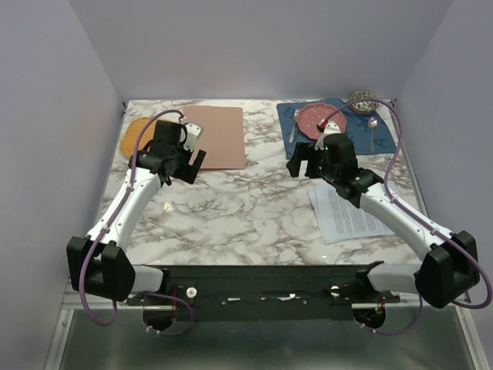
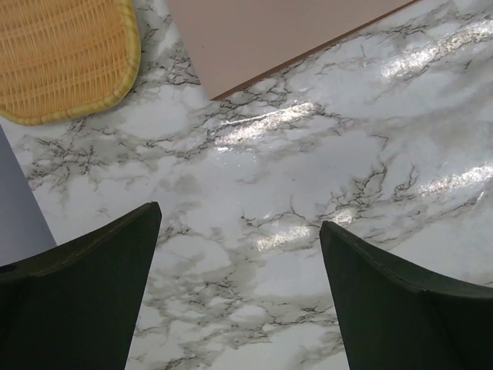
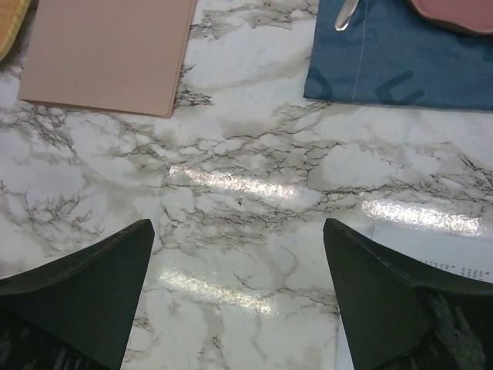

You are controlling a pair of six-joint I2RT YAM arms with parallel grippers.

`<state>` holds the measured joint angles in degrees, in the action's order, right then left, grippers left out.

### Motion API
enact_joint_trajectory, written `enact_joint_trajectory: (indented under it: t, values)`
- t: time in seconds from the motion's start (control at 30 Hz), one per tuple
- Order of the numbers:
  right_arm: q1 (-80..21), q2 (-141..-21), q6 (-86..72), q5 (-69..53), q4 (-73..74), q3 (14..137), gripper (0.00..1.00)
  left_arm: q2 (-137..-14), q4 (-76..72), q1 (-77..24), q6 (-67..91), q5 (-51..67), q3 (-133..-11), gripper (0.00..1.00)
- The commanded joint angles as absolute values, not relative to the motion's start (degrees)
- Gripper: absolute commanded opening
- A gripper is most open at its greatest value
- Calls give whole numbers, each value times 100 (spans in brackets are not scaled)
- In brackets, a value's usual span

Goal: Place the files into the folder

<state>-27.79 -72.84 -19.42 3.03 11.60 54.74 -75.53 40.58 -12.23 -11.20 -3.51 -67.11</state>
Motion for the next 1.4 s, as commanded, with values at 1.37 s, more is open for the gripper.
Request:
enact_joint_trajectory:
  t: [1.37]
  values:
    - [-2452,-6794,-2558,809,1072,5282,84,-10652,-3049,-2672,-5809,-3551,-4816,99]
